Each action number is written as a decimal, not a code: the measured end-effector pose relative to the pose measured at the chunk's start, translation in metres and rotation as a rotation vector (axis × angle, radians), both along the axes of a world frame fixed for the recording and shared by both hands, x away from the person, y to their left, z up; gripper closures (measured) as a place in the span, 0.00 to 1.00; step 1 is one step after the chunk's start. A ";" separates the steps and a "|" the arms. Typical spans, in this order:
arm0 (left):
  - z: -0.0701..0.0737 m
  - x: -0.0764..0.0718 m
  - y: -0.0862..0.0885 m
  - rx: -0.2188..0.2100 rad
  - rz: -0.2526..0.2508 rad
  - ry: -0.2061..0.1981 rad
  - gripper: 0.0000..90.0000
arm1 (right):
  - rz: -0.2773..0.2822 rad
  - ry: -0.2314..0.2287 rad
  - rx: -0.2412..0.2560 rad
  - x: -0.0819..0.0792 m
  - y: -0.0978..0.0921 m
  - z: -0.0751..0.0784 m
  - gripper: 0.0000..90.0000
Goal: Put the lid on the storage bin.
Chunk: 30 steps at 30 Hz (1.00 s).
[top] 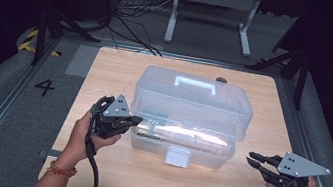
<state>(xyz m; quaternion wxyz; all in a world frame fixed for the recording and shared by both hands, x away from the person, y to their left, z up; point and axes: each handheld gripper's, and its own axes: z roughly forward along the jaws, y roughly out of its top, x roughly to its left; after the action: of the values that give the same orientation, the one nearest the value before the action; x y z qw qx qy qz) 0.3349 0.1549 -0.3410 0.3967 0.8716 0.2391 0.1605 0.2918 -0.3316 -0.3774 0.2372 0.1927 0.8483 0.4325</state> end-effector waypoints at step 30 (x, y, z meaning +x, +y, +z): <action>-0.039 -0.029 0.018 0.046 0.013 0.020 1.00 | -0.004 0.043 -0.010 -0.001 0.006 -0.010 0.79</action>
<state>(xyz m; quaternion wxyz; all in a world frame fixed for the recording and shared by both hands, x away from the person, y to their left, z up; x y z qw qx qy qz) 0.3055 0.1730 -0.3797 0.3732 0.8805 0.2449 0.1597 0.2910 -0.3256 -0.3875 0.2207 0.2023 0.8548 0.4238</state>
